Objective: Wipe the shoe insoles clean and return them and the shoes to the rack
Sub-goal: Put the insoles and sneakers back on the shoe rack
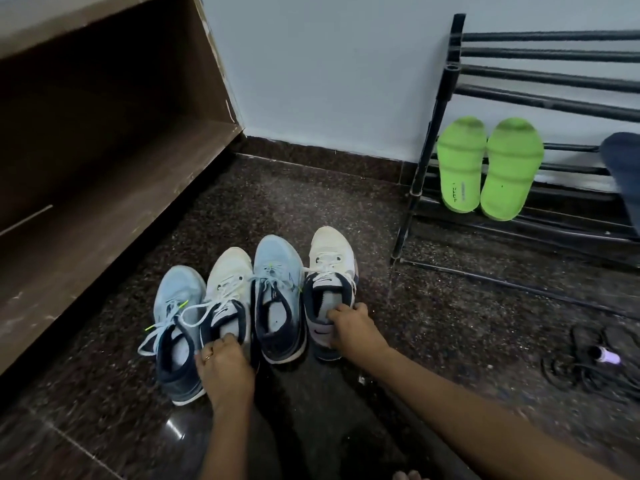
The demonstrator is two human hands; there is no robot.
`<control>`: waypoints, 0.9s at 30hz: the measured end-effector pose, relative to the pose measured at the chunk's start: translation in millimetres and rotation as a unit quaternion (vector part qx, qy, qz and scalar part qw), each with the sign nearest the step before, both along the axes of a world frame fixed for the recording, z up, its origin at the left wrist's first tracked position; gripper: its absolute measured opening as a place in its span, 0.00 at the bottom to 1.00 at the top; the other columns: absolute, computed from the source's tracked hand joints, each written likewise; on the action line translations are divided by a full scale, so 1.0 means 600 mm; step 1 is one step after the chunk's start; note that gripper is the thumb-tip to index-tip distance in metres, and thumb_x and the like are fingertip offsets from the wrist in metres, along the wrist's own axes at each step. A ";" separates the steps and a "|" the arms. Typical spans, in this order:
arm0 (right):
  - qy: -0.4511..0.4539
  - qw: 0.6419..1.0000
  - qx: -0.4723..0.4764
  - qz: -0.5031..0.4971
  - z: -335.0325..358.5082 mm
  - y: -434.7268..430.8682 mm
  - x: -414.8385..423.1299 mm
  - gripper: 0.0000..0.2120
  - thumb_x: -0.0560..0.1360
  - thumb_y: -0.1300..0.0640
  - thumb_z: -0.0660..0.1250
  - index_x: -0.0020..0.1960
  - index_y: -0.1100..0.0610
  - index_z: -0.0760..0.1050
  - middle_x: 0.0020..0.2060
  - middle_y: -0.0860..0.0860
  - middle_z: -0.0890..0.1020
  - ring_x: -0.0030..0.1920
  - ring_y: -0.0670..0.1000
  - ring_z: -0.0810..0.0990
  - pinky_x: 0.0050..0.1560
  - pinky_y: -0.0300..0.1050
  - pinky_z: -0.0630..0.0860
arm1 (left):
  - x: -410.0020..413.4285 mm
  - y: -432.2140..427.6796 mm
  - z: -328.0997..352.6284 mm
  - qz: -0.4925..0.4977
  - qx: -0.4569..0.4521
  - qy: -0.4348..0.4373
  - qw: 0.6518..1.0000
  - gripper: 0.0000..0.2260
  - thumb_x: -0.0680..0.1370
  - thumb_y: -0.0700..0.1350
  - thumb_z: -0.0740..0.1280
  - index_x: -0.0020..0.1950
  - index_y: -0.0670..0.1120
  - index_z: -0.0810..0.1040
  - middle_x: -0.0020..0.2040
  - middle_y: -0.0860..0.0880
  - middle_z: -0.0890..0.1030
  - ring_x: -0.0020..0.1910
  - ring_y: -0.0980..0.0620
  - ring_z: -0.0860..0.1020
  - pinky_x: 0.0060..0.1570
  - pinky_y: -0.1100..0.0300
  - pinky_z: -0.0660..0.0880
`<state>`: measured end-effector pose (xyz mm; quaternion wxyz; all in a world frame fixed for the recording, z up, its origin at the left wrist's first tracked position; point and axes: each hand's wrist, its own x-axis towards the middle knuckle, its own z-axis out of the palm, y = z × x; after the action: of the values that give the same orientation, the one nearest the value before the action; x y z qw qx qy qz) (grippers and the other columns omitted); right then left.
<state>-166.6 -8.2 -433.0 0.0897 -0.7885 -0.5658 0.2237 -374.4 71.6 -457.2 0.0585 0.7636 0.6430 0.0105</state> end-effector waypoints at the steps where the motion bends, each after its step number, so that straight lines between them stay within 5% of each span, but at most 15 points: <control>1: 0.025 1.000 0.019 -0.004 0.001 -0.002 0.004 0.16 0.75 0.62 0.60 0.62 0.56 0.72 0.59 0.54 0.73 0.59 0.60 0.67 0.60 0.51 0.69 | -0.001 0.004 0.004 0.007 0.013 -0.025 1.000 0.10 0.67 0.34 0.73 0.45 0.33 0.77 0.41 0.33 0.79 0.47 0.32 0.77 0.51 0.37 0.74; 9: 0.049 0.984 0.170 -0.008 0.114 0.009 0.031 0.07 0.72 0.65 0.62 0.45 0.55 0.67 0.49 0.53 0.73 0.55 0.59 0.68 0.60 0.50 0.66 | 0.026 0.039 0.161 0.015 0.097 -0.146 0.985 0.07 0.70 0.30 0.68 0.46 0.34 0.76 0.46 0.35 0.77 0.54 0.34 0.72 0.49 0.41 0.74; 21: -0.047 0.914 0.403 -0.017 0.520 0.003 0.048 0.09 0.72 0.63 0.65 0.51 0.58 0.71 0.49 0.55 0.74 0.50 0.60 0.71 0.49 0.49 0.66 | 0.165 -0.008 0.589 -0.149 0.240 -0.259 0.924 0.09 0.75 0.36 0.68 0.55 0.40 0.78 0.52 0.41 0.77 0.60 0.43 0.68 0.53 0.48 0.71; 27: -0.100 0.910 0.397 -0.070 0.668 -0.070 0.147 0.09 0.69 0.63 0.68 0.45 0.56 0.68 0.45 0.54 0.73 0.49 0.59 0.74 0.47 0.48 0.67 | 0.277 -0.057 0.707 -0.265 0.303 -0.240 0.883 0.09 0.77 0.39 0.65 0.57 0.40 0.77 0.53 0.39 0.77 0.58 0.40 0.70 0.52 0.49 0.70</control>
<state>-78.4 -50.5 -32.1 0.3540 -0.7433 -0.5576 -0.1059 -208.5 37.5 -33.2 -0.0229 0.8601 0.3486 0.3717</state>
